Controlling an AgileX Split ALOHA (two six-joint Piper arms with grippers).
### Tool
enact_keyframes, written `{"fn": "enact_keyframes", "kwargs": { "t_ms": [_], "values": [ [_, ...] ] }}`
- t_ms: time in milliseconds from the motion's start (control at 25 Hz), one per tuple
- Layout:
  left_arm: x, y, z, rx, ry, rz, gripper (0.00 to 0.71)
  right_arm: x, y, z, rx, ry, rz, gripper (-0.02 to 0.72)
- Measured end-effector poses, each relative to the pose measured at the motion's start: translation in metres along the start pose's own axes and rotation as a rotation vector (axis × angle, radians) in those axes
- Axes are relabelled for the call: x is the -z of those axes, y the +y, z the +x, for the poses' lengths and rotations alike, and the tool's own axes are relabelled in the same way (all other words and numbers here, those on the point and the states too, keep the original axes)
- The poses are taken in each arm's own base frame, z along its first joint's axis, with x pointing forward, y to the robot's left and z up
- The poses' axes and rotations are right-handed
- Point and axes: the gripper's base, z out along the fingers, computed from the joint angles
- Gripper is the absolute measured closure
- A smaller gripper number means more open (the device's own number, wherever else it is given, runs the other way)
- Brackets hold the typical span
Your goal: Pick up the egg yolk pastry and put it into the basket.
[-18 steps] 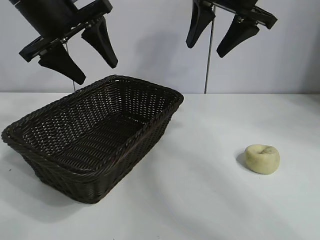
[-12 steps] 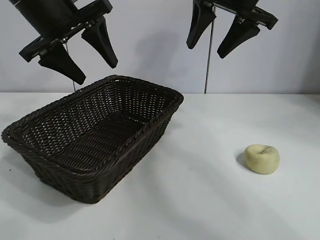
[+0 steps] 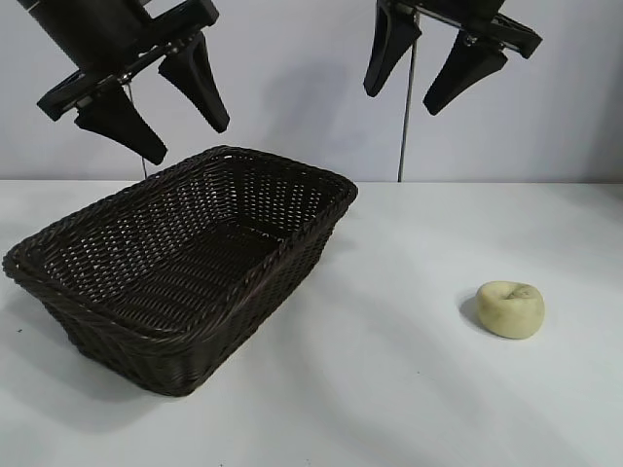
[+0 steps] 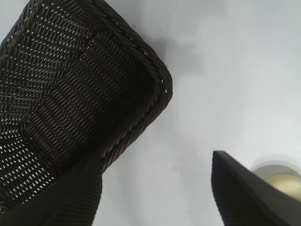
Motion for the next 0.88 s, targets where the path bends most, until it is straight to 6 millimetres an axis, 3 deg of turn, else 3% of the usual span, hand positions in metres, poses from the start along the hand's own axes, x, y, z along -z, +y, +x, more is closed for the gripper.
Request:
{"fn": "enact_keyframes", "kwargs": {
  "t_ms": [880],
  "values": [
    [0.0006, -0.0005, 0.0062, 0.051, 0.068, 0.002, 0.205, 0.0, 0.0, 0.0, 0.0, 0.0, 0.0, 0.22]
  ]
}}
